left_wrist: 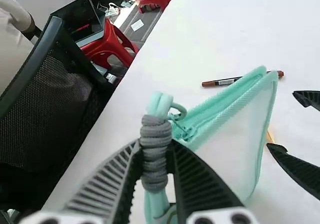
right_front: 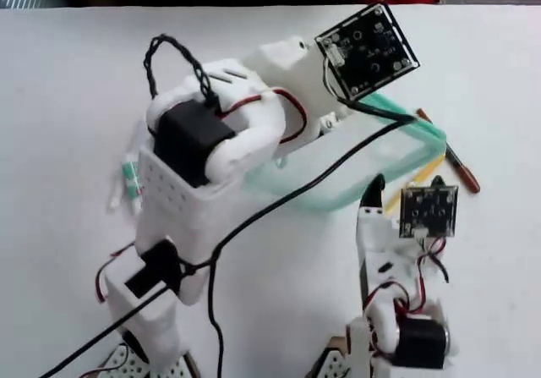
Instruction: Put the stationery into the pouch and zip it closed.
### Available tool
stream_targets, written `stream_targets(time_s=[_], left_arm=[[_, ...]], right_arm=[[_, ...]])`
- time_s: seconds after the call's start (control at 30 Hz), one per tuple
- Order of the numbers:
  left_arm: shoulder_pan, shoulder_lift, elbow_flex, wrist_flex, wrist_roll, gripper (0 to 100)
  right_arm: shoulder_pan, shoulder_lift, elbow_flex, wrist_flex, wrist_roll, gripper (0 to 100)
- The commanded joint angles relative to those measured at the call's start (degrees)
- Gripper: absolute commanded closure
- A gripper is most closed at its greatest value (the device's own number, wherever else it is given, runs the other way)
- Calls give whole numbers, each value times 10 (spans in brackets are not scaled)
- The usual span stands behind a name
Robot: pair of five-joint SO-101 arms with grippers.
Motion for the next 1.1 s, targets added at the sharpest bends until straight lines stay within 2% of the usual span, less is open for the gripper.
stream_targets(time_s=[0.0,0.13,0.27,0.4,0.53,0.67,0.77,0.83,1.07], left_arm=[[29,-62,21,4,-9,968],[41,-124,94,4,-11,916],[52,-196,193,4,-68,963],[49,-254,225,4,-78,965],[49,-263,229,-8,-78,968],[23,-244,236,-33,-74,969],[16,-221,245,-23,-74,969],[19,-213,246,-22,-74,969],[46,-234,243,-42,-44,969]], right_arm=[[6,130,-40,-93,4,715],[8,301,-147,-130,1,715],[10,440,-294,-109,-58,715],[7,515,-396,-52,-70,715],[-26,522,-418,-7,-70,714],[-17,498,-418,54,-67,707],[-17,465,-418,104,-66,639],[-33,450,-416,107,-65,599],[-105,498,-395,42,-34,612]])
